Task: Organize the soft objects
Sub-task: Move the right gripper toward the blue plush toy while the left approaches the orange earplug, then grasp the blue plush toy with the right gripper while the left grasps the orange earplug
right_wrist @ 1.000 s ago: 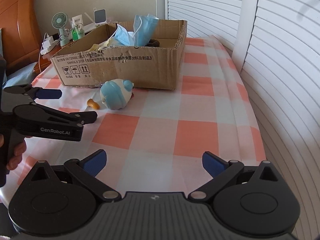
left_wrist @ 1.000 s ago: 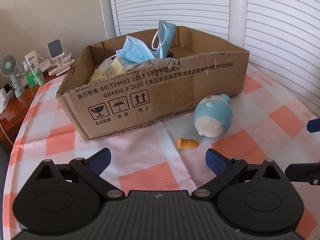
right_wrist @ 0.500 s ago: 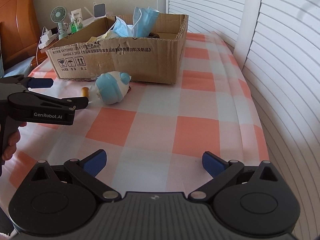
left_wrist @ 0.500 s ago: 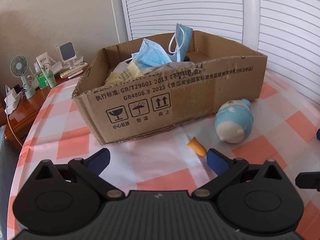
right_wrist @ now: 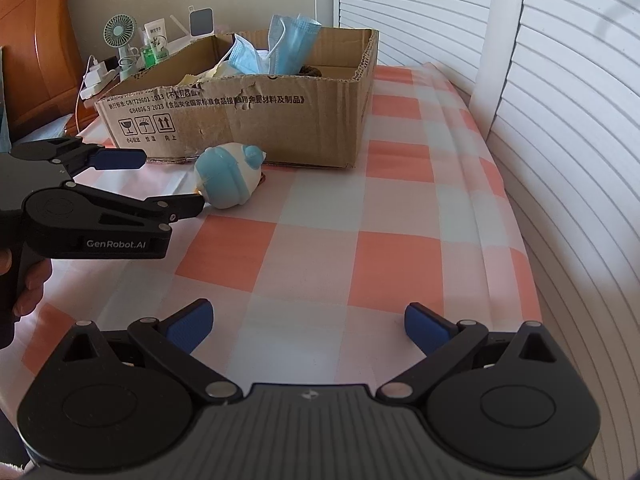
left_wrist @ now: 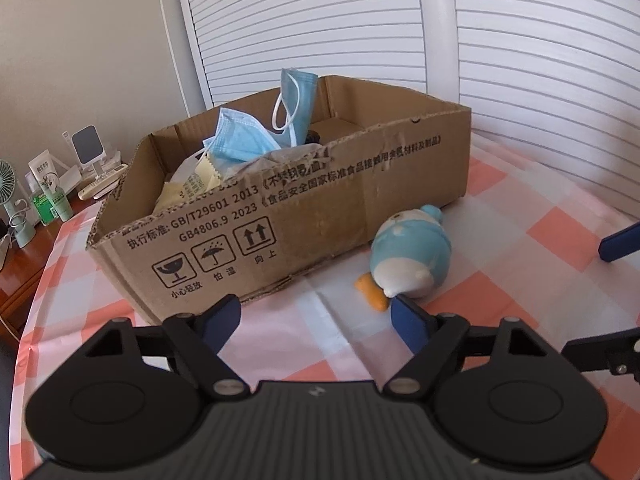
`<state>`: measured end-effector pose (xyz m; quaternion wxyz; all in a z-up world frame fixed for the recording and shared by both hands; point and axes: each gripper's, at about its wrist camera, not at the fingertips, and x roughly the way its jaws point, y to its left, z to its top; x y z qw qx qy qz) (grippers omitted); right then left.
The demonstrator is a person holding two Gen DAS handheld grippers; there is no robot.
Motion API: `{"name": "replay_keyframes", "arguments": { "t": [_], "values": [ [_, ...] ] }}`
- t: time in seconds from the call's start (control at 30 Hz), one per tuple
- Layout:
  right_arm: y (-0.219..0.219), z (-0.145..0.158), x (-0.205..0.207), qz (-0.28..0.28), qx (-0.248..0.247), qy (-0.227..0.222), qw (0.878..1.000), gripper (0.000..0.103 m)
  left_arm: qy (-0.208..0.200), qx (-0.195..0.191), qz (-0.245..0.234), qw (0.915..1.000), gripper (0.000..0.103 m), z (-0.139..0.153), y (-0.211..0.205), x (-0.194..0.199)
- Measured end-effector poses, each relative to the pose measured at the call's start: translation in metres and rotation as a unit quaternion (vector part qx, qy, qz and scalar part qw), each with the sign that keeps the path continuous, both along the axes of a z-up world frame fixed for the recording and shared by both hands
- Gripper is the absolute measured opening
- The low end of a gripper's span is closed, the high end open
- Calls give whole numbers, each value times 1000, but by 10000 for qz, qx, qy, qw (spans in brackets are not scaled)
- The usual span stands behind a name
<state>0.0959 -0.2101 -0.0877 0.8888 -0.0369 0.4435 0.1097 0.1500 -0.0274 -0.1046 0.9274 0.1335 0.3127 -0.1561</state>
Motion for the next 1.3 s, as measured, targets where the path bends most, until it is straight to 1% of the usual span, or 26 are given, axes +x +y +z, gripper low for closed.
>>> {"name": "replay_keyframes", "arguments": {
  "t": [0.13,0.27,0.4,0.53,0.63,0.67,0.73,0.77,0.83,0.87,1.0,1.03,1.13,1.3],
  "values": [
    [0,2,-1,76,-56,21,10000,103,-41,8,-9,10000,83,-1,-1,0],
    [3,10,-3,307,-323,-143,9989,103,30,51,48,10000,83,0,4,-1],
    [9,18,6,512,-341,-338,9975,103,200,76,186,9996,84,3,13,-4],
    [23,20,20,774,-343,-546,9949,101,551,-93,330,9979,86,5,24,-7],
    [38,19,34,975,-320,-636,9927,96,765,-227,401,9960,87,6,30,-9],
    [43,18,38,1020,-334,-659,9920,92,803,-254,396,9957,87,6,31,-9],
    [53,16,47,1123,-375,-693,9905,88,820,-265,378,9956,86,7,33,-11],
    [56,16,51,1160,-346,-721,9900,85,822,-263,369,9956,88,8,33,-11],
    [60,14,61,1176,-317,-706,9900,85,808,-192,396,9958,89,7,33,-12],
    [63,13,65,1193,-325,-679,9900,81,787,-195,398,9959,89,8,34,-12],
    [68,9,74,1233,-215,-620,9902,78,820,-238,369,9957,89,8,39,-11],
    [70,7,76,1219,-203,-602,9905,74,813,-234,362,9958,89,8,40,-11],
    [71,3,78,1177,-177,-536,9914,57,817,-252,313,9959,88,8,42,-10],
    [64,8,70,1117,-144,-617,9917,56,719,-165,115,9972,88,14,41,-10]
  ]
}}
